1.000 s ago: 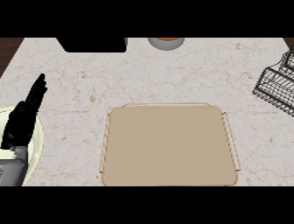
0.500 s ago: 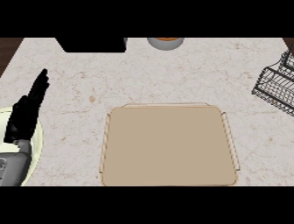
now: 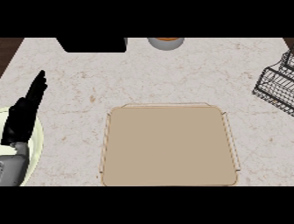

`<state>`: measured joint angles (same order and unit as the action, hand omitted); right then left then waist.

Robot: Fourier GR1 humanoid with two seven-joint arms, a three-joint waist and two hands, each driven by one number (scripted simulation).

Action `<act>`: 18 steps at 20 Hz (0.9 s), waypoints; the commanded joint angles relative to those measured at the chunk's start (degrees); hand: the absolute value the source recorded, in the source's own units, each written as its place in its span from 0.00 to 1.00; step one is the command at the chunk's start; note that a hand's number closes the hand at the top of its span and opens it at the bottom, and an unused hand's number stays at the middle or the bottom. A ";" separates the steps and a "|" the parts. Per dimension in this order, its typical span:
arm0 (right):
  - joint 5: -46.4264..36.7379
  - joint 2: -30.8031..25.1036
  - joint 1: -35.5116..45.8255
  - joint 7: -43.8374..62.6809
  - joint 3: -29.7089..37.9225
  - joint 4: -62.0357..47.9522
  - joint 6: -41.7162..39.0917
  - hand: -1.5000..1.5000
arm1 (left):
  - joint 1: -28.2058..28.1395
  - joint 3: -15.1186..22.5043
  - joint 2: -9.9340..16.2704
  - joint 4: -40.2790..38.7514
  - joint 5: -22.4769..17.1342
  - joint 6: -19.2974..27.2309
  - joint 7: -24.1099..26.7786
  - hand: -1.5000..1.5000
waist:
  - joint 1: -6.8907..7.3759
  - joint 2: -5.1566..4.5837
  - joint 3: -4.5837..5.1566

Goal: Pick the cupcake from the tray and place it in the tiered basket

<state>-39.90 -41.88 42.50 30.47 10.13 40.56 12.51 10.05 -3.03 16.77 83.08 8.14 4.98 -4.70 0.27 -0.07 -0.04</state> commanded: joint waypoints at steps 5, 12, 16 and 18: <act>4.34 -0.17 -4.22 -3.40 5.92 7.99 7.65 0.00 | -0.81 -0.37 -0.56 0.25 0.38 -0.45 -0.12 0.50 | -0.64 0.31 0.05; 5.28 -4.99 -8.51 4.15 9.44 20.47 6.55 0.00 | -2.06 -1.62 -0.70 -0.52 0.34 -0.55 1.87 0.50 | -1.36 0.44 0.11; 10.91 -5.29 -17.74 8.39 15.13 28.88 2.95 0.00 | -3.73 -0.93 -1.29 3.07 0.81 -0.23 -0.11 0.50 | -2.19 0.72 0.09; 13.53 -3.93 -20.68 12.51 17.35 34.91 1.56 0.00 | -4.36 -3.02 0.09 0.42 -0.09 -0.97 2.23 0.50 | -2.81 0.82 0.13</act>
<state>-30.81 -46.16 28.56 38.60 23.20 66.58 16.51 7.07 -4.62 16.30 84.71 8.94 4.67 -4.24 -1.49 0.52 0.07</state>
